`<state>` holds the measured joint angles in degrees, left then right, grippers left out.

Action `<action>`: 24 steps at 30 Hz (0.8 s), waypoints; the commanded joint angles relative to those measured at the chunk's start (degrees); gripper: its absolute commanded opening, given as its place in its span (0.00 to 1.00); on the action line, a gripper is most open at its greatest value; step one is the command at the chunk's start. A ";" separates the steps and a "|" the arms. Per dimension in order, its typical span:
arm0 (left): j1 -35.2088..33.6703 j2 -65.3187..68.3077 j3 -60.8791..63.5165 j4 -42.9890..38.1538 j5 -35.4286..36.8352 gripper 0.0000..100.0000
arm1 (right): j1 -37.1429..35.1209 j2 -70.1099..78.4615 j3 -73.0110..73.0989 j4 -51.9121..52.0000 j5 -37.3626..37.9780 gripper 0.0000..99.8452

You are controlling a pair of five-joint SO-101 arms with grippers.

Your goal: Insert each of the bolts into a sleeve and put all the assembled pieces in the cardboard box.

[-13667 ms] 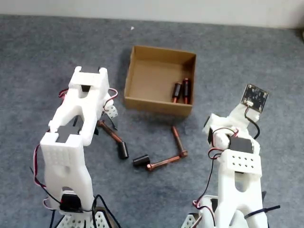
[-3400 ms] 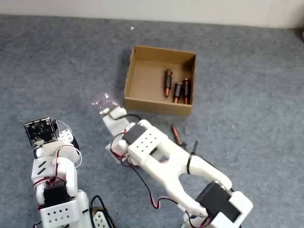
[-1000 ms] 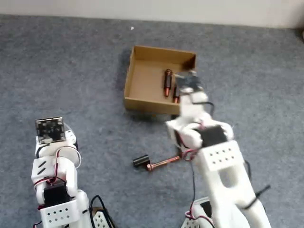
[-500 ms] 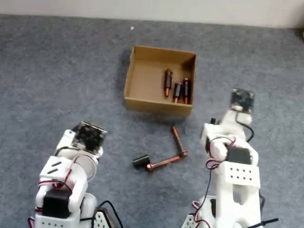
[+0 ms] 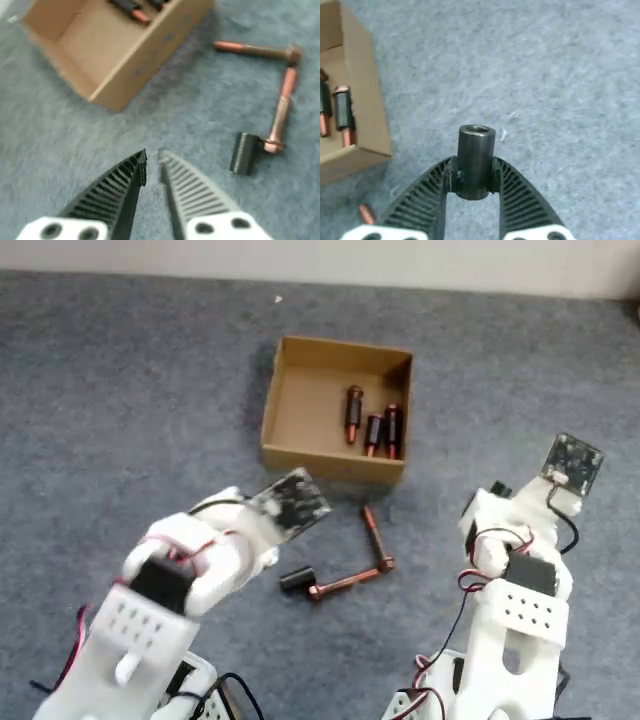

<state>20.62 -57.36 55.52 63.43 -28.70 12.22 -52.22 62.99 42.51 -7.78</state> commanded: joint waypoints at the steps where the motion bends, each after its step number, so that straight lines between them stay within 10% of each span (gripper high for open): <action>1: 3.38 13.67 -10.42 -0.09 -8.79 0.13 | 2.33 -2.15 -0.66 -2.07 -0.70 0.01; 10: 9.27 33.71 -22.11 -0.18 -26.46 0.14 | 6.37 -2.15 -0.75 -1.89 -0.62 0.01; 24: 16.48 63.87 -39.25 -8.09 -34.55 0.14 | 6.81 -2.15 -0.75 -1.80 -0.26 0.01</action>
<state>34.95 0.84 23.69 56.57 -61.32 18.29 -52.22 62.99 42.51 -7.78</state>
